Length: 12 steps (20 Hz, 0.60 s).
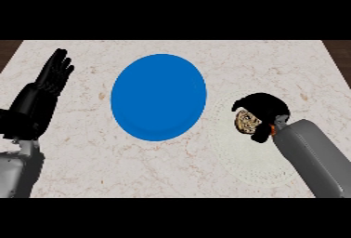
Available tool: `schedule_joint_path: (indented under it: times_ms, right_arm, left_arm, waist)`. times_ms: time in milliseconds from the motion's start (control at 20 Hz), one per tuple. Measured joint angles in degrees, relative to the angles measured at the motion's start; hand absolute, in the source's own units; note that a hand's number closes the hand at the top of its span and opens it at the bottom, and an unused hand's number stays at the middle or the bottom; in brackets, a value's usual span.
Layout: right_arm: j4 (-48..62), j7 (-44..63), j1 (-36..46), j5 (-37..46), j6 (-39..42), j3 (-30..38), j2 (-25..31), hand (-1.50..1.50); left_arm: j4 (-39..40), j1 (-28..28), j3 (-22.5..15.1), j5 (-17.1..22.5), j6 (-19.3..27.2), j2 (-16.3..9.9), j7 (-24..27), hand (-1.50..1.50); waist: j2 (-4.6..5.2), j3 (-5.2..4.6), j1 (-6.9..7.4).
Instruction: Pick the cupcake from the placemat and place it in the plate
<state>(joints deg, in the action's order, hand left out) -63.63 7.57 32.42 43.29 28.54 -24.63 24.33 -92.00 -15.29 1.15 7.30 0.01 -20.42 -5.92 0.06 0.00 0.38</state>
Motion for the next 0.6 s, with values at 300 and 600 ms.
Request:
schedule_joint_path:
  times_ms: [300, 600]
  right_arm:
    - [0.4, 0.5, -3.9, 3.3, -11.4, 4.5, 1.6, 1.5]
    - [0.4, 5.7, -10.8, 4.1, -20.7, 13.2, 7.8, 1.5]
  left_arm:
    - [-0.6, 1.0, 0.2, -0.9, 0.3, 0.5, -0.2, 0.0]
    - [-1.2, 1.3, 1.0, -0.9, 0.3, 0.2, -0.5, 0.0]
  waist:
    - [-0.18, 0.0, -0.71]
    - [-0.3, 0.0, -1.53]
